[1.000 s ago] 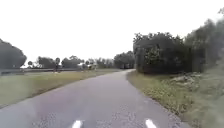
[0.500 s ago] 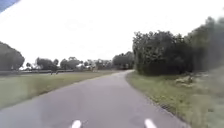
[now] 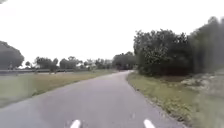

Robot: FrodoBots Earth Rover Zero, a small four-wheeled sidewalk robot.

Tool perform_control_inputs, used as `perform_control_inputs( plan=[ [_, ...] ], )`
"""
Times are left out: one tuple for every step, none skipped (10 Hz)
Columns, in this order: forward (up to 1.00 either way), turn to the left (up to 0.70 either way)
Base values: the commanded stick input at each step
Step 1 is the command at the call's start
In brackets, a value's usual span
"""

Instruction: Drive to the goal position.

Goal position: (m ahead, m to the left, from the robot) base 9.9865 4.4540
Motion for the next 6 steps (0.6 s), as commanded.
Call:
perform_control_inputs(
  plan=[
    [0.85,0.0],
    [0.85,0.0],
    [0.85,0.0],
    [0.85,0.0],
    [0.85,0.0],
    [0.85,0.0]
  ],
)
